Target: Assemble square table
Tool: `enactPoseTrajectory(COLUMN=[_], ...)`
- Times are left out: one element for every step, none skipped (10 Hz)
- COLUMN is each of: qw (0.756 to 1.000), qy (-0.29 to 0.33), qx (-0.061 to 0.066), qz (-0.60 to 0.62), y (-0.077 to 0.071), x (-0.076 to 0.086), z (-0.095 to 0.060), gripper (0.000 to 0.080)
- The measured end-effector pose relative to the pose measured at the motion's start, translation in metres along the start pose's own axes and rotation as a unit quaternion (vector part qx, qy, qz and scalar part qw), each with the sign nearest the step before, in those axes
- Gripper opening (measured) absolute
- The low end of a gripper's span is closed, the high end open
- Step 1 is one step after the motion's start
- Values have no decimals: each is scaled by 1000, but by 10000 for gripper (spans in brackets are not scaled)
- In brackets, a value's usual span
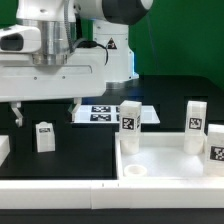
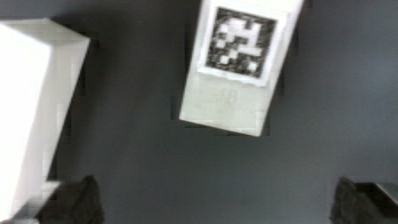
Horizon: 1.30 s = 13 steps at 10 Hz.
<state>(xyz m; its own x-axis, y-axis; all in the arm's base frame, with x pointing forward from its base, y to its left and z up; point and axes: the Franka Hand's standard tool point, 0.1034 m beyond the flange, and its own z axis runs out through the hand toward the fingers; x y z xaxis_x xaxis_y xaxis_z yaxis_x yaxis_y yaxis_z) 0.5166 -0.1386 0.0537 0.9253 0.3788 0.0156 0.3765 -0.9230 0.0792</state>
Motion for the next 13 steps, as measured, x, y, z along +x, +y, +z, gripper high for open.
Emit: enactPoseTrajectory(qw=[1000, 996, 992, 983, 974, 971, 966, 958, 951, 935, 915, 903, 898], qy=[-17, -48, -87, -150, -204, -223, -242, -271, -293, -340, -388, -414, -426], qx=[15, 50, 61, 70, 65, 54, 64, 69, 73, 73, 64, 64, 64], qz=[22, 61, 74, 82, 75, 60, 63, 67, 67, 77, 87, 92, 91], y=[-5, -10, -10, -14, -11, -6, -10, -12, -12, -9, -7, -8, -7], x=[-1, -3, -1, 0, 4, 10, 6, 1, 0, -9, -11, -7, -6], z=[2, 3, 3, 4, 5, 9, 9, 8, 10, 11, 11, 13, 15], gripper=[649, 649, 649, 649, 649, 649, 649, 649, 649, 649, 649, 649, 649])
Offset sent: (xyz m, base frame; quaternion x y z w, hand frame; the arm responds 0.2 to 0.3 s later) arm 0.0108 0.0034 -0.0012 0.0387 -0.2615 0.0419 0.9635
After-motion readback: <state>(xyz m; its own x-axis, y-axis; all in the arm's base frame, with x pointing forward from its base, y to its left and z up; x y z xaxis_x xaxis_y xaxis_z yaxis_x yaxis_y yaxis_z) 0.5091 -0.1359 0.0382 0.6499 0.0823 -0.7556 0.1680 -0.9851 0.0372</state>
